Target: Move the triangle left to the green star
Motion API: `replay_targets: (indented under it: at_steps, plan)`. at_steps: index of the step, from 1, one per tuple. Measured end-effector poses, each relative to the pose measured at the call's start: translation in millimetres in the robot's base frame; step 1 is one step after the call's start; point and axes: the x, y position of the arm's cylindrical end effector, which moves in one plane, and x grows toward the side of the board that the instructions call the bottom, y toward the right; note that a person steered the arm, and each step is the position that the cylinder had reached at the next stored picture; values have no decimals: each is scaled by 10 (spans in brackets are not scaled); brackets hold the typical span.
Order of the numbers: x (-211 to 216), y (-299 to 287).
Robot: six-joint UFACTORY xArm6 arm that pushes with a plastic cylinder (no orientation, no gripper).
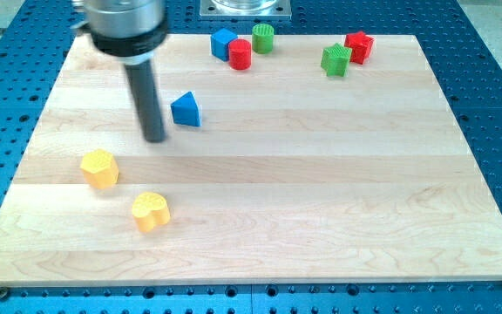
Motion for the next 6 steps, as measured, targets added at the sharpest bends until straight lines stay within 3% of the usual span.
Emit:
replay_targets:
  at_steps: [1,3,4,5,6]
  plan:
    - [-155,124]
    - [-566,1987]
    - [-372,1167]
    - [-441,699]
    - [-733,1522]
